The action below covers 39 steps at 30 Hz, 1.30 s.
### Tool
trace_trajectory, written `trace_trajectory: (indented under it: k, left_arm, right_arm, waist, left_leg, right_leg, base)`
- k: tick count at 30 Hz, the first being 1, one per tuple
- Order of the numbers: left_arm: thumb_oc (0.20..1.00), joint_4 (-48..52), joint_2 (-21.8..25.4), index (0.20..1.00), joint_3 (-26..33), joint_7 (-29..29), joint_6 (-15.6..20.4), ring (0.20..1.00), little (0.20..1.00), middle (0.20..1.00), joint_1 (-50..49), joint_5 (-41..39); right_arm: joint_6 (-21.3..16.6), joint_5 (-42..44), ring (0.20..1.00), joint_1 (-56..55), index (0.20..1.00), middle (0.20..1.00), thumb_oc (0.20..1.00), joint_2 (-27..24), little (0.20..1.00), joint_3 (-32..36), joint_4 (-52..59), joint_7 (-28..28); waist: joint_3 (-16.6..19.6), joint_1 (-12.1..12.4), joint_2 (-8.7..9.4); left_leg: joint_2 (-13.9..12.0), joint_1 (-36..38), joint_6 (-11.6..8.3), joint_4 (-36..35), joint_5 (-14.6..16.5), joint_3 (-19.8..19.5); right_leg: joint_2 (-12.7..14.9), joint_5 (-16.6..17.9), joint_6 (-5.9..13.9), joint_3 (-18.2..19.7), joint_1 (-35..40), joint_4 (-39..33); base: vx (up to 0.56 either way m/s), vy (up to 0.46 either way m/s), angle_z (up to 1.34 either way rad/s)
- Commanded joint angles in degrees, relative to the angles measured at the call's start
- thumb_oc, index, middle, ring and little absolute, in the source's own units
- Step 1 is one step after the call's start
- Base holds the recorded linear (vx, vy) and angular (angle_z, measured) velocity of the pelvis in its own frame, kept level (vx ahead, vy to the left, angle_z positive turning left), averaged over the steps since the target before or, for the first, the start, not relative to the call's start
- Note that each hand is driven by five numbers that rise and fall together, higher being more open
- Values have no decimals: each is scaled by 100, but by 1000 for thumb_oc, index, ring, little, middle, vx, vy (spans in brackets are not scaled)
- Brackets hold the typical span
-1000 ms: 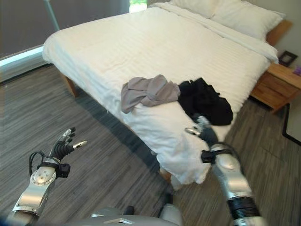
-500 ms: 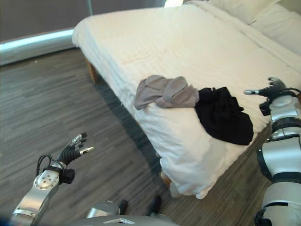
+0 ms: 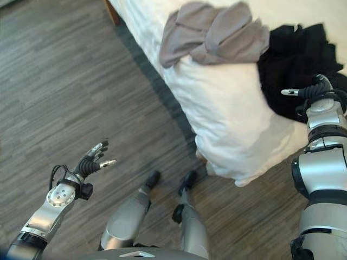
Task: Pick up bed clothes into laundry basket.
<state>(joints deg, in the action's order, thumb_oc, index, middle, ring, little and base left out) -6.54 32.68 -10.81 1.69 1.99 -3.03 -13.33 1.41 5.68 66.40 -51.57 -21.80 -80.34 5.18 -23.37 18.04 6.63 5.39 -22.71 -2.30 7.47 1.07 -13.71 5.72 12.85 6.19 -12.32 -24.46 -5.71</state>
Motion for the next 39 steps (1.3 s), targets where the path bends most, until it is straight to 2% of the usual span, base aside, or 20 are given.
trace_trajectory:
  k: [1,3,4,6,12,13,14,16,18,19,20,21,23,26,27,28,31,32,36,39]
  left_arm:
    - [1000,555,89,1000,64,164,254,1000,1000,1000,99,-181]
    - [1000,510,29,1000,48,160,244,1000,1000,1000,128,-201]
    - [1000,503,-37,1000,16,166,242,1000,1000,1000,148,-205]
    - [1000,478,-45,1000,-2,170,243,1000,1000,1000,159,-202]
    - [1000,466,-28,1000,84,294,263,1000,1000,1000,307,-292]
    - [1000,460,-32,1000,179,348,287,1000,1000,1000,360,-238]
    - [1000,426,-43,1000,434,461,284,1000,1000,1000,387,-77]
    - [1000,460,134,1000,623,454,322,1000,1000,1000,412,177]
    - [1000,468,331,1000,627,432,351,1000,1000,1000,481,429]
    - [1000,454,757,1000,632,574,379,1000,1000,1000,933,1030]
    - [1000,407,1011,1000,616,589,360,1000,1000,1000,1256,1263]
    - [1000,395,1022,1000,586,593,363,1000,1000,1000,1285,1262]
    - [1000,113,1820,1000,602,921,259,1000,1000,1000,2239,1836]
    - [1000,-184,2060,1000,369,1089,186,1000,1000,1000,2789,2072]
    - [1000,-704,2512,1000,-195,1143,106,1000,1000,1000,3795,2430]
    - [1000,-892,2761,1000,-478,1057,105,1000,1000,1000,4180,2432]
    - [1000,-1796,3037,1000,-1245,1023,-5,1000,1000,1000,5437,1991]
    - [1000,-2410,3183,1000,-1972,1063,-18,1000,1000,1000,6492,1862]
    - [1000,-3549,3132,1000,-2847,1116,-43,1000,1000,1000,7932,1391]
    - [1000,-4365,2970,1000,-3304,1058,-85,1000,1000,1000,8571,1251]
  right_arm:
    - [-52,23,1000,762,1000,1000,1000,-581,1000,-639,-94,169]
    - [-33,-74,1000,773,1000,1000,1000,-593,1000,-684,-113,150]
    - [-12,-148,881,696,881,881,881,-528,881,-695,-132,100]
    - [-7,-194,200,660,200,200,200,-509,200,-705,-148,77]
    - [-121,-395,200,60,200,200,200,-100,200,-746,577,254]
    - [-207,-339,200,-316,200,200,200,69,200,-678,1167,274]
    - [-345,96,200,-1351,200,200,200,343,200,-222,2699,237]
    - [-460,389,200,-2762,200,200,200,661,200,358,4316,2]
    - [-543,491,200,-3341,200,200,200,787,200,658,4649,-110]
    - [-610,687,200,-4395,200,200,200,1249,200,1048,4977,-296]
    - [-623,767,200,-4722,200,200,200,1459,200,1153,5000,-341]
    - [-619,762,200,-4743,200,200,200,1466,200,1184,5014,-342]
    - [-574,812,200,-5758,200,200,200,1971,200,1392,5367,-591]
    - [-552,808,200,-6010,200,200,200,2099,200,1449,5478,-645]
    - [-547,769,200,-6237,200,200,200,2193,200,1457,5644,-684]
    - [-552,819,200,-6303,200,200,200,2223,200,1475,5659,-718]
    - [-583,909,200,-6296,200,200,200,2315,200,1422,5554,-665]
    - [-613,967,200,-6205,200,200,200,2333,200,1382,5519,-621]
    - [-686,1145,200,-6019,200,200,200,2379,200,1337,5585,-501]
    - [-690,1186,200,-5935,200,200,200,2394,200,1290,5576,-455]
  waist:
    - [-149,130,-379]
    - [-180,99,-413]
    - [-201,47,-422]
    - [-192,31,-418]
    - [-195,-177,-268]
    - [-202,-263,-213]
    - [-223,-430,-96]
    - [-163,-613,28]
    - [-100,-642,60]
    - [29,-755,26]
    - [99,-817,3]
    - [98,-809,15]
    - [311,-980,27]
    - [393,-1035,67]
    - [516,-1170,108]
    - [569,-1222,120]
    - [722,-1370,131]
    - [782,-1461,138]
    - [833,-1592,202]
    - [836,-1649,247]
  left_leg:
    - [-510,-99,10,-1247,-1301,-522]
    - [-502,-175,-10,-1247,-1334,-521]
    - [-501,-192,-19,-1247,-1337,-511]
    - [-501,-188,-24,-1247,-1343,-515]
    - [-541,-8,-21,-1247,-1292,-427]
    - [-569,46,-24,-1247,-1277,-394]
    - [-648,193,-38,-1247,-1201,-296]
    - [-690,325,-53,-1247,-1137,-231]
    - [-678,369,-52,-1247,-1132,-226]
    - [-672,517,-46,-1247,-1070,-206]
    - [-681,600,-49,-1247,-1010,-184]
    - [-661,577,-44,-1247,-1044,-193]
    - [-698,785,-46,-1247,-915,-99]
    - [-691,817,-42,-1247,-921,-61]
    - [-709,892,-39,-1247,-889,-16]
    - [-712,909,-33,-1247,-884,3]
    - [-714,947,-6,-1247,-877,50]
    - [-718,939,9,-1247,-877,82]
    - [-738,929,35,-1247,-866,146]
    - [-753,922,39,-1247,-868,177]
  right_leg:
    - [9,132,153,37,416,71]
    - [-8,135,143,41,341,71]
    - [-12,131,140,41,319,71]
    - [-15,119,136,32,329,71]
    - [-38,73,104,117,468,71]
    - [-54,63,95,152,501,71]
    - [-111,18,75,229,593,71]
    - [-133,-38,67,254,698,71]
    - [-111,-62,71,239,742,71]
    - [-80,-146,67,204,903,71]
    - [-84,-198,63,201,987,71]
    - [-65,-180,69,193,970,71]
    - [-58,-264,87,207,1139,71]
    - [-42,-264,106,220,1160,71]
    - [-45,-268,129,248,1215,71]
    - [-39,-262,147,254,1217,71]
    - [-32,-228,188,304,1226,71]
    - [-32,-204,216,332,1209,71]
    - [-29,-165,262,393,1167,71]
    - [-41,-152,281,412,1150,71]
  base:
    - [-62,13,3]
    - [-27,30,7]
    - [-4,27,5]
    - [0,0,0]
    - [3,23,-2]
    - [23,2,-11]
    - [40,-1,-16]
    - [63,-13,-21]
    - [62,26,-30]
    - [98,52,-21]
    - [96,52,-1]
    - [77,29,11]
    - [67,39,-19]
    - [39,17,-23]
    - [13,19,6]
    - [36,21,4]
    - [11,17,-22]
    - [8,9,-12]
    - [10,10,-11]
    - [9,7,-4]
